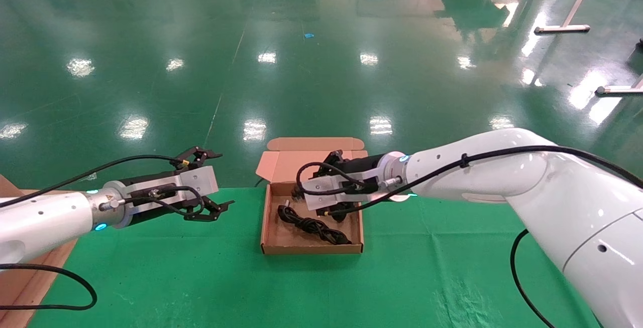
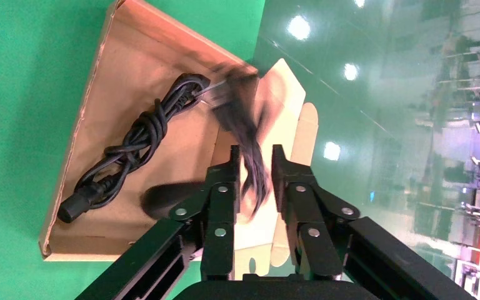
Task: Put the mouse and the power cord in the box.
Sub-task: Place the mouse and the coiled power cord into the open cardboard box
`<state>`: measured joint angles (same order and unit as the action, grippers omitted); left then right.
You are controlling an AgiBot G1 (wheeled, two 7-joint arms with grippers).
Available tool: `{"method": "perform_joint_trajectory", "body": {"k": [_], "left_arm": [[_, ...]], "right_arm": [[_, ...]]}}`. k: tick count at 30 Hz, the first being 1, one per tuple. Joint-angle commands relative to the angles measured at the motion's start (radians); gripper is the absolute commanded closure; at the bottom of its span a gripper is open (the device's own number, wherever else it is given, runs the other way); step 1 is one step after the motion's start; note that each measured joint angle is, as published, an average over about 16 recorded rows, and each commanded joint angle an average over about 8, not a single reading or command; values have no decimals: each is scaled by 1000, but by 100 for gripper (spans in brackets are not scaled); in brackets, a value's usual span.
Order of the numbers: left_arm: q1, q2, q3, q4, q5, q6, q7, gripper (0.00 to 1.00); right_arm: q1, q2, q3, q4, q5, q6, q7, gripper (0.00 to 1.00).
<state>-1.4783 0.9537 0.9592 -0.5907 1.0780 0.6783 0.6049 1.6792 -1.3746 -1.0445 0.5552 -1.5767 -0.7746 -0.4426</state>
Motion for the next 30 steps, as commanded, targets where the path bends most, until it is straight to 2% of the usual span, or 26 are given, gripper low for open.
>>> {"method": "perform_joint_trajectory", "body": {"k": [1, 10, 30], "left_arm": [[-1, 3, 2, 1, 3, -2, 0, 0], [14, -9, -25, -29, -7, 33, -35, 0], [149, -125, -252, -260, -125, 305, -298, 0]], "right_arm": [[3, 0, 4, -3, -2, -4, -2, 0], [-22, 34, 43, 26, 31, -42, 23, 0], [-224, 287, 293, 270, 313, -278, 233, 0]]}}
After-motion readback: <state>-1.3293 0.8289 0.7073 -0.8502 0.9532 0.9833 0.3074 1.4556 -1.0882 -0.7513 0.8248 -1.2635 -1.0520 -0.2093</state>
